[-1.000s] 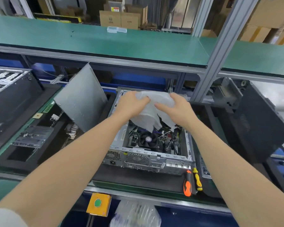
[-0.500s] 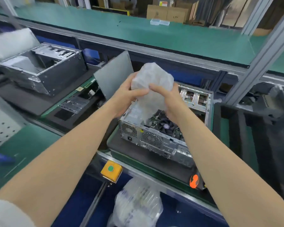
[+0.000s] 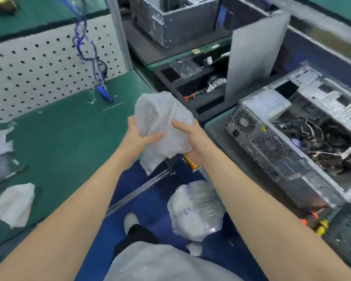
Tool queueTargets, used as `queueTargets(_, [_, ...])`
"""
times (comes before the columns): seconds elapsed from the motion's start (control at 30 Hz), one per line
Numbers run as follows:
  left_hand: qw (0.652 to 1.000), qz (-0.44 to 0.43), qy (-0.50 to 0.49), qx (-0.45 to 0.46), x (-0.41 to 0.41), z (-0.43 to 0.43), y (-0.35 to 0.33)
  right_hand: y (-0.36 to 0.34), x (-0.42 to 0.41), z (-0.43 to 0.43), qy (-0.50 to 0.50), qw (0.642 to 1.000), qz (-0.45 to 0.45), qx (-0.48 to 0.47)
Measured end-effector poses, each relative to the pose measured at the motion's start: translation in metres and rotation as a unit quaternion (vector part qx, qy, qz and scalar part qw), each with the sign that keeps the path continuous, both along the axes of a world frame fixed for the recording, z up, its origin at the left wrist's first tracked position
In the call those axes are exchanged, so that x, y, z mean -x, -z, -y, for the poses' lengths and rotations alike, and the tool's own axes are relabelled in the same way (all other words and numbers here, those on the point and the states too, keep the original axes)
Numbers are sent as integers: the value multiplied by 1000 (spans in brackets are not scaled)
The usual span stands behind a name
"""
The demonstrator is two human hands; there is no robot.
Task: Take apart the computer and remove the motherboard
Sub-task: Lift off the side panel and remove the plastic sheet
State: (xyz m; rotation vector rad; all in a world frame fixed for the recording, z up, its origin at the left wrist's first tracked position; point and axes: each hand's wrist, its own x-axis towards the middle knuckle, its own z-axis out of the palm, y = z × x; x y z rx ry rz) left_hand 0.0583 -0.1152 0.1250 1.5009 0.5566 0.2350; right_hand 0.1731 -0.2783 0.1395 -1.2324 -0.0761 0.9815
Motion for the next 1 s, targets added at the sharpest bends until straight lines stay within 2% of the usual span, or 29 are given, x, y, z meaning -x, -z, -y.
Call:
queueTargets(0.13, [980, -34, -122, 155, 76, -59, 52, 43, 44, -52, -40, 996, -35, 72])
queueTargets(0.27, [920, -43, -290, 261, 147, -111, 77, 78, 96, -118, -116, 986, -52, 109])
queueTargets(0.43, [903, 8, -281, 324, 228, -183, 79, 109, 165, -203, -125, 978, -143, 82])
queueTargets(0.5, [914, 17, -295, 277, 255, -208, 80, 114, 193, -236, -137, 974, -172, 60])
queueTargets(0.57, [920, -27, -352, 169, 278, -225, 80, 117, 220, -266, -174, 969, -174, 27])
queueTargets(0.67, [886, -85, -452, 49, 319, -256, 83, 116, 261, -308, -236, 956, -172, 23])
queueTargets(0.77, [837, -101, -537, 13, 359, -291, 83, 115, 292, -338, -272, 955, -94, 70])
queueTargets(0.87, [816, -134, -563, -18, 386, -320, 82, 116, 316, -360, -232, 966, -17, 110])
queueTargets(0.93, [820, -120, -559, -12, 396, -337, 81, 116, 328, -372, -217, 970, 18, 112])
queueTargets(1.0, [851, -87, -518, -9, 400, -344, 77, 115, 338, -383, -220, 966, 49, 125])
